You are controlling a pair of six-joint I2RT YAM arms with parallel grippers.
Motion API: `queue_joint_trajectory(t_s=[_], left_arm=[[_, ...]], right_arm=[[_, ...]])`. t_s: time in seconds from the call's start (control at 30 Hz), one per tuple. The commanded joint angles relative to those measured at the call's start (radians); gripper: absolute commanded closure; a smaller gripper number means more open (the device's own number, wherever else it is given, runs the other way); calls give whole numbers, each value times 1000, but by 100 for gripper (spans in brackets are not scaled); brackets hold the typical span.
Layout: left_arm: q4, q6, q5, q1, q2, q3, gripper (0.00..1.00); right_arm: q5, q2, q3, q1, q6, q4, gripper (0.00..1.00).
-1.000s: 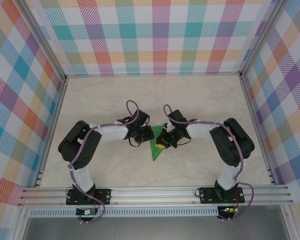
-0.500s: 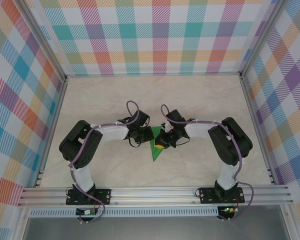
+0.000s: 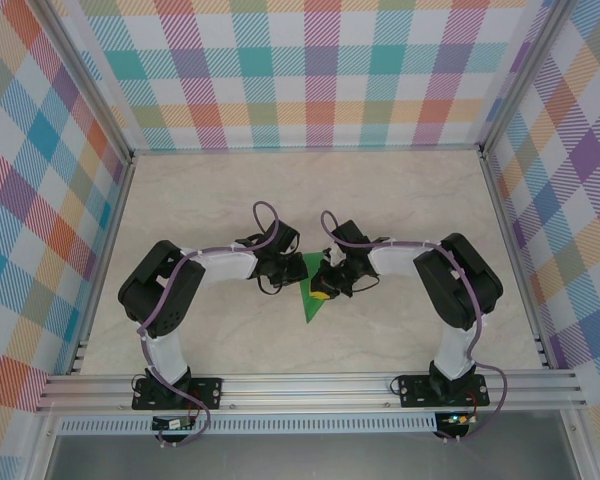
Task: Fold a paper plane with a square sheet of paper (pick it up from the middle)
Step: Third fold the triangle at the center of the table.
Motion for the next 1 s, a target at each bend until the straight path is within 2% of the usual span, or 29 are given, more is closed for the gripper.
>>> queue_joint_trajectory(t_s=[0.0,0.97], left_arm=[[-32,16,14,8,-2,10,88],[-30,14,13,7,-11,2,88]], right_arm=[[1,18,25,7,-16,-4,93],[-2,51,29,7,-36,11,93]])
